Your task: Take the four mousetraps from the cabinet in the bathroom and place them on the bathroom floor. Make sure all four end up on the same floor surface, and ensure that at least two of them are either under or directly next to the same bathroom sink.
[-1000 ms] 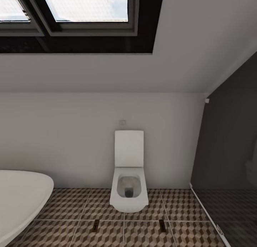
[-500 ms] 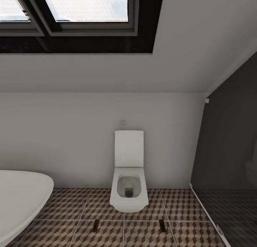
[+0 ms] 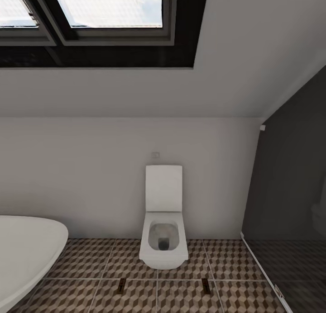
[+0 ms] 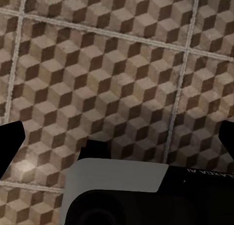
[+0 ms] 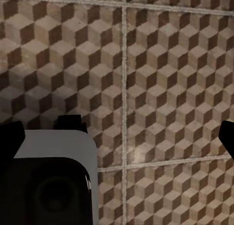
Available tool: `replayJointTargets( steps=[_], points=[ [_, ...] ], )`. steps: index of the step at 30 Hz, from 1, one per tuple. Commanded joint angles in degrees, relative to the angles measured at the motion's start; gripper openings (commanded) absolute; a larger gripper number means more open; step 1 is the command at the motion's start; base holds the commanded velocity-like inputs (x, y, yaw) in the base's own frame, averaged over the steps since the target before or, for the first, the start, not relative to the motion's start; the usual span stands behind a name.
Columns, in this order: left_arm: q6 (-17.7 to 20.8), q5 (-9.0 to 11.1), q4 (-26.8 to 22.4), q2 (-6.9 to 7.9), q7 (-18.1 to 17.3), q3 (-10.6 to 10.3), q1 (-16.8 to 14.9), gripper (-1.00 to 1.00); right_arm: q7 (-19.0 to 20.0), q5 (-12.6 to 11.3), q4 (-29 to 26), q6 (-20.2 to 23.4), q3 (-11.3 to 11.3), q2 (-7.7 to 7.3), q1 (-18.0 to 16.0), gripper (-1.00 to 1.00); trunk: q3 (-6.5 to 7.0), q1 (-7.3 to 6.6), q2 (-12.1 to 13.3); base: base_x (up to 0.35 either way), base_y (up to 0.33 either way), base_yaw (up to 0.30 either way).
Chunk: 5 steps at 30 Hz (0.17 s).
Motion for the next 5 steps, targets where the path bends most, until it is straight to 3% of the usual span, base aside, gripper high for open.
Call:
replayJointTargets(
  steps=[1, 5],
  points=[
    [-0.18, 0.6, 0.07, 0.02, -0.23, -0.49, -0.05, 1.0, -0.04, -0.56, 0.1, -0.26, 0.49, 0.02, -0.05, 1.0, -0.07, 0.0, -0.04, 0.0, 0.0, 0.0],
    [-0.17, 0.6, 0.07, 0.02, -0.23, -0.49, -0.05, 1.0, -0.04, -0.56, 0.1, -0.26, 0.5, 0.02, -0.05, 1.0, -0.07, 0.0, -0.04, 0.0, 0.0, 0.0]
  ],
)
